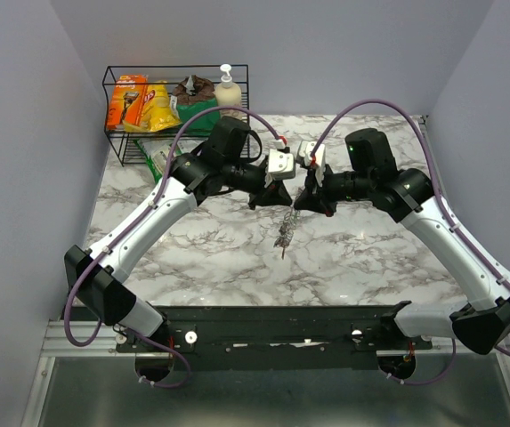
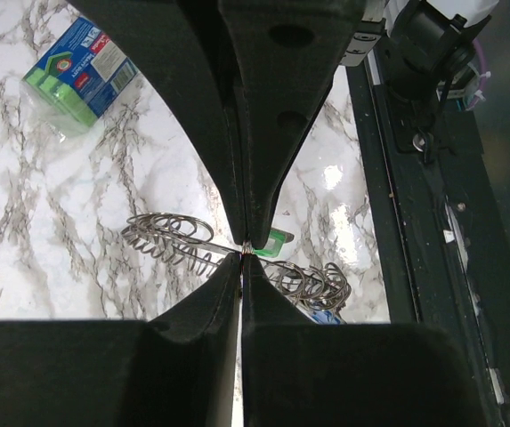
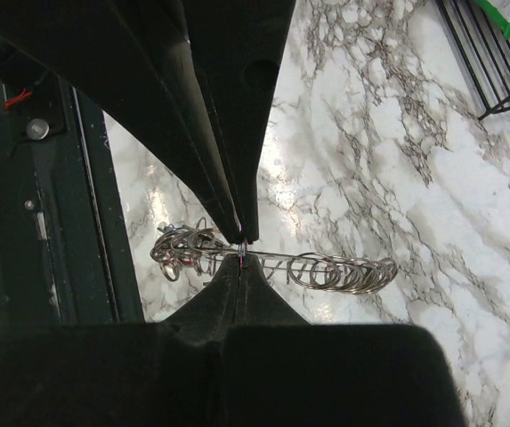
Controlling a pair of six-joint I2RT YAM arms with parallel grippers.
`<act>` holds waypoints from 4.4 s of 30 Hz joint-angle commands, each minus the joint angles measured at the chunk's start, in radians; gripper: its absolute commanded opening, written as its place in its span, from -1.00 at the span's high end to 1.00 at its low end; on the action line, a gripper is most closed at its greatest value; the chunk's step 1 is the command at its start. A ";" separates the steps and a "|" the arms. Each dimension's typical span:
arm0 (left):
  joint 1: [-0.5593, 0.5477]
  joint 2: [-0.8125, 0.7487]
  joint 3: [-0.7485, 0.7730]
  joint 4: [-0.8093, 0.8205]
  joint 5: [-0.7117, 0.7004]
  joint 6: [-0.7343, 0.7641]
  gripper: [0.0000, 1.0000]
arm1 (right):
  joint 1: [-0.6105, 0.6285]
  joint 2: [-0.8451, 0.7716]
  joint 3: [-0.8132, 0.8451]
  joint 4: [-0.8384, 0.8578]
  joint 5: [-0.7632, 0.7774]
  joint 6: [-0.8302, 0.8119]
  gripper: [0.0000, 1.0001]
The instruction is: Put the keys on the keyring
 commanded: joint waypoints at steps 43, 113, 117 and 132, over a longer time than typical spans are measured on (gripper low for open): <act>-0.029 -0.228 -0.462 0.843 -0.077 -0.387 1.00 | -0.015 -0.204 -0.150 0.285 0.135 0.163 -0.35; -0.027 -0.366 -0.689 1.293 -0.166 -0.556 1.00 | -0.122 -0.057 -0.074 0.198 -0.155 0.368 0.96; -0.029 -0.366 -0.689 1.308 -0.155 -0.565 1.00 | -0.122 -0.061 -0.091 0.196 -0.158 0.349 0.99; -0.027 -0.352 -0.677 1.381 -0.108 -0.619 1.00 | -0.122 -0.044 -0.154 0.254 -0.265 0.325 0.99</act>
